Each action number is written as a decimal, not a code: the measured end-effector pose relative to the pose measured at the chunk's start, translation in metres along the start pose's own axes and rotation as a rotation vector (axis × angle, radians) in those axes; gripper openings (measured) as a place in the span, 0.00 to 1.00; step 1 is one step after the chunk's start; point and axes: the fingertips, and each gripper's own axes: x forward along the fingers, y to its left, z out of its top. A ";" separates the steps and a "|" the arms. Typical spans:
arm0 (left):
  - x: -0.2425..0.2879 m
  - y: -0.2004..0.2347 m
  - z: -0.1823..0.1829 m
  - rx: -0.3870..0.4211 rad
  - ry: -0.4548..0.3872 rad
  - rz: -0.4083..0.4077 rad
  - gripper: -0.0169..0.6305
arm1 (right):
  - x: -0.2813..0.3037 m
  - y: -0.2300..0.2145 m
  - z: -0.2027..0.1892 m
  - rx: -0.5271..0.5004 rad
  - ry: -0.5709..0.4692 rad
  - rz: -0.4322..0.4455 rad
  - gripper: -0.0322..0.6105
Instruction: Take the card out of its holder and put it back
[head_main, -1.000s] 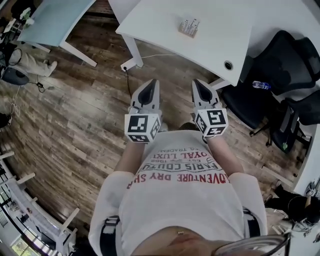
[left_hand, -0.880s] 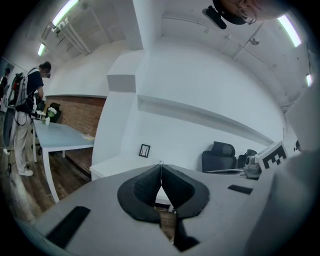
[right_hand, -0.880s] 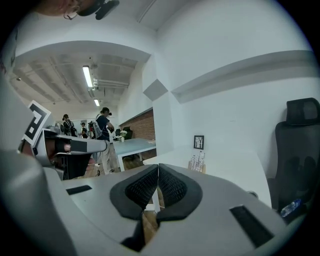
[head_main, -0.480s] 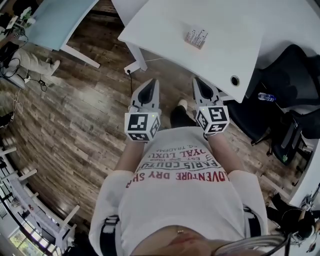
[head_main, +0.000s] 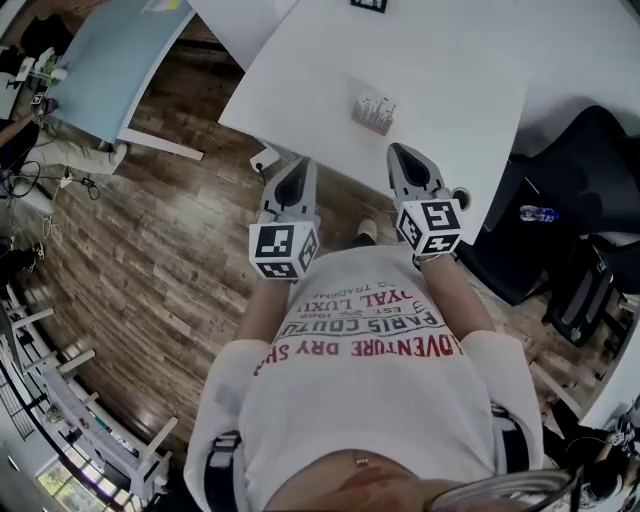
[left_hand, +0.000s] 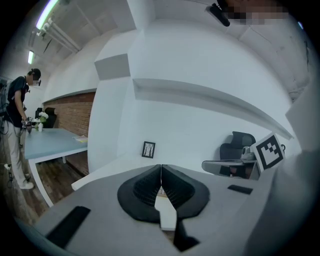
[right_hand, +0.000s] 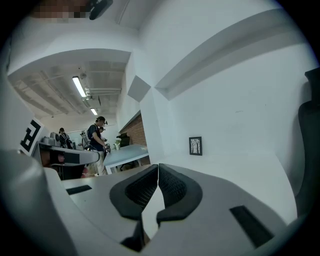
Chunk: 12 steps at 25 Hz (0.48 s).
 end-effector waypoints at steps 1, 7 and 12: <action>0.012 -0.001 0.002 0.006 0.003 -0.002 0.06 | 0.006 -0.009 0.002 0.004 0.001 0.000 0.09; 0.065 -0.010 0.008 0.015 0.033 -0.033 0.06 | 0.025 -0.051 0.005 0.034 0.018 -0.012 0.09; 0.100 -0.015 0.008 0.020 0.064 -0.087 0.06 | 0.035 -0.082 0.004 0.068 0.029 -0.050 0.09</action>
